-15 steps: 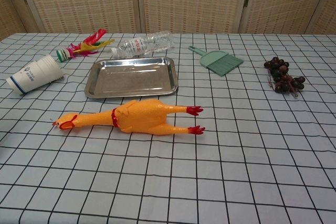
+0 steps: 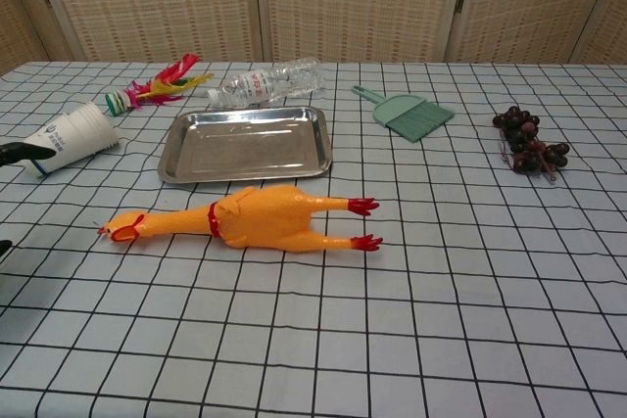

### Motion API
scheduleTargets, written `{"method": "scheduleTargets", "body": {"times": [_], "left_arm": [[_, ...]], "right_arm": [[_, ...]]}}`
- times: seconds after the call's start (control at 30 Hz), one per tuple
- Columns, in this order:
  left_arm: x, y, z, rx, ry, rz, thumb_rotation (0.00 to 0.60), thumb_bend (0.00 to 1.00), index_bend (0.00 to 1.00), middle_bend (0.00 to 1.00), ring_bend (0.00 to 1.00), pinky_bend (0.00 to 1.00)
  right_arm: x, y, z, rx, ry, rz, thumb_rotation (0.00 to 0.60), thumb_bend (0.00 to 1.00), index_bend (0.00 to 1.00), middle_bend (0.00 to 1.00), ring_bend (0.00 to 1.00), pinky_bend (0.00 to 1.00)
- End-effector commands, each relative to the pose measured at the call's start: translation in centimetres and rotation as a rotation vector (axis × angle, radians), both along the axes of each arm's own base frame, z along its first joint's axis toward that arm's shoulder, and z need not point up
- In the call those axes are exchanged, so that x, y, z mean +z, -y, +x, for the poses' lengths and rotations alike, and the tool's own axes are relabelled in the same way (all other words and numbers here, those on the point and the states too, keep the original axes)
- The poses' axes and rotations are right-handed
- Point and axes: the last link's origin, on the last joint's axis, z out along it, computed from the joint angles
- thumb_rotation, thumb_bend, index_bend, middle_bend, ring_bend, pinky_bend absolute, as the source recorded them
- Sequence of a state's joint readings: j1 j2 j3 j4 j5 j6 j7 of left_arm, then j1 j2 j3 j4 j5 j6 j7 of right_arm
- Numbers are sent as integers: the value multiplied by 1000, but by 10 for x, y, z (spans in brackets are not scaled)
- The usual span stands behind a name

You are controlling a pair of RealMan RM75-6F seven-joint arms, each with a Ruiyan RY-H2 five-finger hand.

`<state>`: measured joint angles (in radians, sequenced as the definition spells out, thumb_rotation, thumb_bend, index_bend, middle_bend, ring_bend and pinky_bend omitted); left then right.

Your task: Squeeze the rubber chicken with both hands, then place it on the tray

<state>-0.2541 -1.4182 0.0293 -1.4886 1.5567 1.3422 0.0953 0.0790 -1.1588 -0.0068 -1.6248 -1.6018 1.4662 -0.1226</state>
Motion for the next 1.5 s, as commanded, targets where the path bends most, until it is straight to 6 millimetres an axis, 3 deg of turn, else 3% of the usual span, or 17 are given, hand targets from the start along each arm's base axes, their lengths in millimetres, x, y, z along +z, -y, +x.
{"method": "scheduleTargets", "body": {"times": [0.03,0.27,0.77,1.0,1.2,1.43,1.5], "left_arm": [[-23,-8,20,-40,-57,-48,600,435,0,5,0,54],[-45,-28,48,-60,-76,-104,600,436,0,0,0,54],[-90,-68,69,-17,-108,-166,600,434,54,0,0,53],[-98,-80,70,-3,-110,-123,600,433,183,2,0,55],[-105,-86,69,3,-101,-89,600,434,404,68,13,66],[-110,-92,67,-1,-113,-79,600,434,476,101,34,73],[-109,-92,69,-4,-96,-60,600,445,553,133,54,84]], "right_arm": [[-1,1,1,3,1,1,600,147,0,0,0,0],[-7,3,0,-6,-6,17,600,147,0,0,0,0],[-11,6,-4,-31,-20,31,600,147,0,0,0,0],[-9,6,-5,-38,-19,25,600,147,0,0,0,0],[-9,7,-6,-41,-22,25,600,147,0,0,0,0],[-7,7,-6,-45,-21,15,600,147,0,0,0,0],[-7,7,-6,-46,-21,16,600,147,0,0,0,0]]}}
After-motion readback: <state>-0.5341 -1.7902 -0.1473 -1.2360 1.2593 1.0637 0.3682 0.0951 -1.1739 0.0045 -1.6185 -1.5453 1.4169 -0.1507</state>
